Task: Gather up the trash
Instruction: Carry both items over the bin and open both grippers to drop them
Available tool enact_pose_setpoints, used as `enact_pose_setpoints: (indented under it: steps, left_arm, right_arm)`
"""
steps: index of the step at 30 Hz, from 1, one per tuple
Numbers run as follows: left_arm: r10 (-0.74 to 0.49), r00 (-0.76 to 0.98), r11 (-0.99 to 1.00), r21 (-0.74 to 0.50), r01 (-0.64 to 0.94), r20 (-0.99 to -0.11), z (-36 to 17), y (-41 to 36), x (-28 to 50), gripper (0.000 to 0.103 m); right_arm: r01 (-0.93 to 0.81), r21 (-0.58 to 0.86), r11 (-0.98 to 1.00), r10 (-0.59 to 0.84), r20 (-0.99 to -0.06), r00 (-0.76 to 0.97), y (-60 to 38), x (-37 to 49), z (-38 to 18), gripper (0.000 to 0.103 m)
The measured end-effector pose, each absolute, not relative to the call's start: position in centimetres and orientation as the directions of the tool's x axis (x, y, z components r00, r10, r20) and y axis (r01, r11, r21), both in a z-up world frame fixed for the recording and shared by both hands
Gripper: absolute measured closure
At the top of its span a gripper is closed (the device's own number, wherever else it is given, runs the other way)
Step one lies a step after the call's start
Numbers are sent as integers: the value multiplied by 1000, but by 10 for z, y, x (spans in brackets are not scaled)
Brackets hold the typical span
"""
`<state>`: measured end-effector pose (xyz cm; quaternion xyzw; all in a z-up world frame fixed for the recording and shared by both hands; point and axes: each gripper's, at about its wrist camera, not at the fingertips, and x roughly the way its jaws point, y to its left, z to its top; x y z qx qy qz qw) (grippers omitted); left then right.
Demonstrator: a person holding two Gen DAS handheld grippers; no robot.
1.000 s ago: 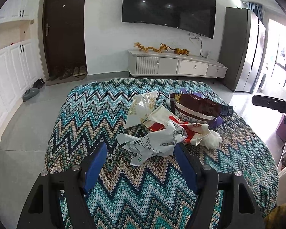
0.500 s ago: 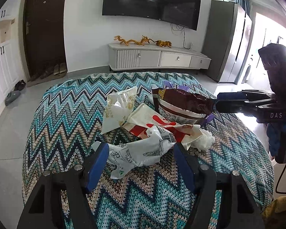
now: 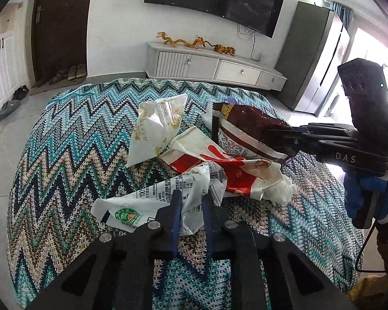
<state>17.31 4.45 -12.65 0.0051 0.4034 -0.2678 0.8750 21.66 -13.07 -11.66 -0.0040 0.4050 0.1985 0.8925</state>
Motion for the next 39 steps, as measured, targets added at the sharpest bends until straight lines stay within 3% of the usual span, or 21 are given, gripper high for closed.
enact_pose_setpoints:
  steps: [3,21,29,39]
  left_arm:
    - [-462,550,863,-208,461,-696,-121,49,165,97]
    - [-448,664,878,-155,453,-598,-49,55,112,98]
    - [-493,634,826,-93,556,-596,-26,-15,102,98]
    - [-611,474,646,-53,762,-634,-15,-174,83,98]
  right_arm:
    - [-369,147,918,359,-704,613,-131,209,-108,98]
    - [-344,178,922,385,-532,754,-179,124,-38,98]
    - [-208,215,954,290,-485,825,-256,77,-31,98]
    - [99,281,955,50,-478,877,-395,4,-56,98]
